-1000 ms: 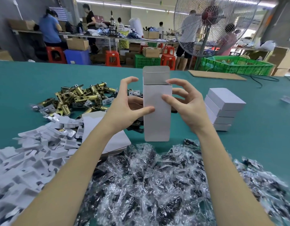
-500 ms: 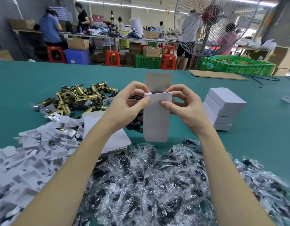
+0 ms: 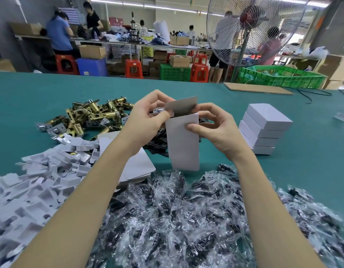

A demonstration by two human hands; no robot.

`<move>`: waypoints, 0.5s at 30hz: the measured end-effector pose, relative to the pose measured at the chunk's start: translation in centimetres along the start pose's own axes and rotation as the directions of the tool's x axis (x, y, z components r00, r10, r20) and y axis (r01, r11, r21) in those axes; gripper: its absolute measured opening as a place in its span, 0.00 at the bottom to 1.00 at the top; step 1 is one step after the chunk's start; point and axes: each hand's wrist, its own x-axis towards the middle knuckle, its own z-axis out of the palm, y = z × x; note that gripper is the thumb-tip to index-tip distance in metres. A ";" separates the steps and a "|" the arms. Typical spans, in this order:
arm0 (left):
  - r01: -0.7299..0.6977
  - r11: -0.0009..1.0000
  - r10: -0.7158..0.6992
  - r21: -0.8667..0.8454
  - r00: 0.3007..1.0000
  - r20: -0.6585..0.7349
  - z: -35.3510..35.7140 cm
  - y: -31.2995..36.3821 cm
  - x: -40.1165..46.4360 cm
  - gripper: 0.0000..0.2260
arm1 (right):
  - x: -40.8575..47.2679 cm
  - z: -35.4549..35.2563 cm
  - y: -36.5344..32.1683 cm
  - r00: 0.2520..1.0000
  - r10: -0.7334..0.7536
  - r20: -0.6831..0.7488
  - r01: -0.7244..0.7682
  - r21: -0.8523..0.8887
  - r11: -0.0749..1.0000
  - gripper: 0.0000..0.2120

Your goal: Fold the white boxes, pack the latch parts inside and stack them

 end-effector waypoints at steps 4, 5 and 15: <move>0.007 1.000 -0.006 -0.015 0.999 0.034 0.0 0.5 -0.2 0.10 | -0.1 0.0 -0.3 1.000 -0.007 0.009 0.007 0.006 1.000 0.14; 0.011 1.000 -0.010 -0.029 0.999 0.038 -0.1 0.6 -0.2 0.11 | -0.1 0.0 -0.4 1.000 -0.011 0.013 0.011 0.007 1.000 0.14; 0.007 0.998 -0.010 -0.057 0.999 -0.044 -0.5 0.0 0.0 0.07 | 0.1 0.6 -1.2 1.000 -0.007 0.021 0.005 0.069 0.998 0.17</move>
